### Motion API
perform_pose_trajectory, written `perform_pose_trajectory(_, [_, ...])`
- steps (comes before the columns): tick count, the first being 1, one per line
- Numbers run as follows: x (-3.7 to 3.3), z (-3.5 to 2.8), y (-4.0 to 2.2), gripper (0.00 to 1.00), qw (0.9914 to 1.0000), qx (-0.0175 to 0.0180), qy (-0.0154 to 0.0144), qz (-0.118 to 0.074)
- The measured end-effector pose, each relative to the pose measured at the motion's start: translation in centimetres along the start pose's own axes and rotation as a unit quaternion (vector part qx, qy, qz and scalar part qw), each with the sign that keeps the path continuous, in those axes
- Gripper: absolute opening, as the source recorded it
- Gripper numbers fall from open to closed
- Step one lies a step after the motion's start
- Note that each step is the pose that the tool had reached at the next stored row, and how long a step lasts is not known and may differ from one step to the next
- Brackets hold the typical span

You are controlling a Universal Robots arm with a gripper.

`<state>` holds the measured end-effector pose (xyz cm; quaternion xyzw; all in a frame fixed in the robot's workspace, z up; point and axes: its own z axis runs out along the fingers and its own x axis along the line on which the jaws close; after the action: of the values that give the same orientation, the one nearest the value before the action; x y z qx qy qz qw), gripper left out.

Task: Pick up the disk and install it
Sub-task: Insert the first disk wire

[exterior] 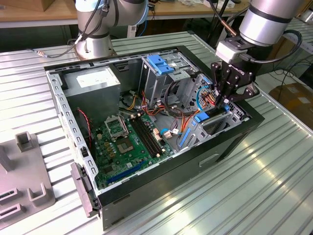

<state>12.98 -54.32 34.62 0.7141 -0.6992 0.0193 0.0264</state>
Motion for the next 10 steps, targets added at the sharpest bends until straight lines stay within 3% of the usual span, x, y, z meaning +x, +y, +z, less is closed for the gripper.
perform_pose_trajectory(10, [-0.01, 0.13, 0.0, 0.17, 1.0, 0.0, 0.0, 0.0])
